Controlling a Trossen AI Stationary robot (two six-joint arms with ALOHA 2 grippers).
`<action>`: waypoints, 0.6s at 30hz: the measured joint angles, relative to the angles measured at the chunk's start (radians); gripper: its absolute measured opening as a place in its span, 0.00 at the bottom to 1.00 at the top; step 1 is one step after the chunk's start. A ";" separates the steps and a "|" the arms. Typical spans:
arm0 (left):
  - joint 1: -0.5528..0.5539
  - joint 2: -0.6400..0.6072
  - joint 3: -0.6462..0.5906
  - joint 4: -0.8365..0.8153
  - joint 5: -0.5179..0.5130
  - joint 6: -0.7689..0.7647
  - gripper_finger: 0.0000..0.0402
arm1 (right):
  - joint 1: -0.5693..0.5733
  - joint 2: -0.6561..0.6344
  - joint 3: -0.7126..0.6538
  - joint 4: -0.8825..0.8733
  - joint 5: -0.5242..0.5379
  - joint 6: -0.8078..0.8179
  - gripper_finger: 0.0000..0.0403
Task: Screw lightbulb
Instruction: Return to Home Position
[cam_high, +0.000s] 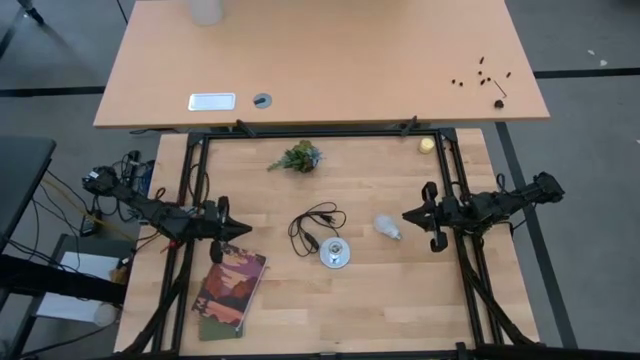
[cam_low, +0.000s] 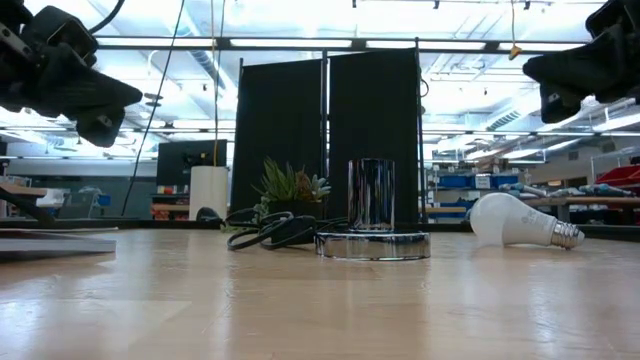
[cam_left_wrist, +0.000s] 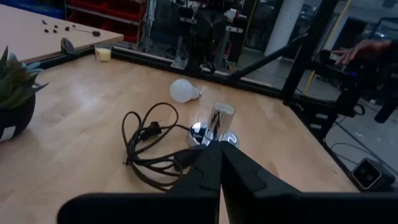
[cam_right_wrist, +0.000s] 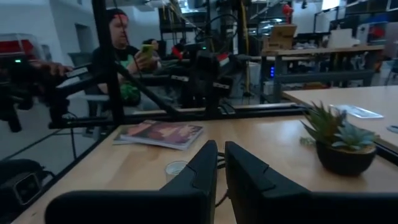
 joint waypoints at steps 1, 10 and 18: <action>0.000 -0.011 0.000 0.000 0.000 0.000 0.03 | 0.008 0.000 0.000 0.000 0.000 0.000 0.10; 0.000 -0.103 0.000 -0.002 0.000 0.000 0.03 | 0.040 0.000 0.000 0.000 0.000 0.000 0.10; 0.000 -0.116 0.000 -0.002 0.000 0.000 0.03 | 0.040 0.005 0.000 0.009 0.000 0.000 0.10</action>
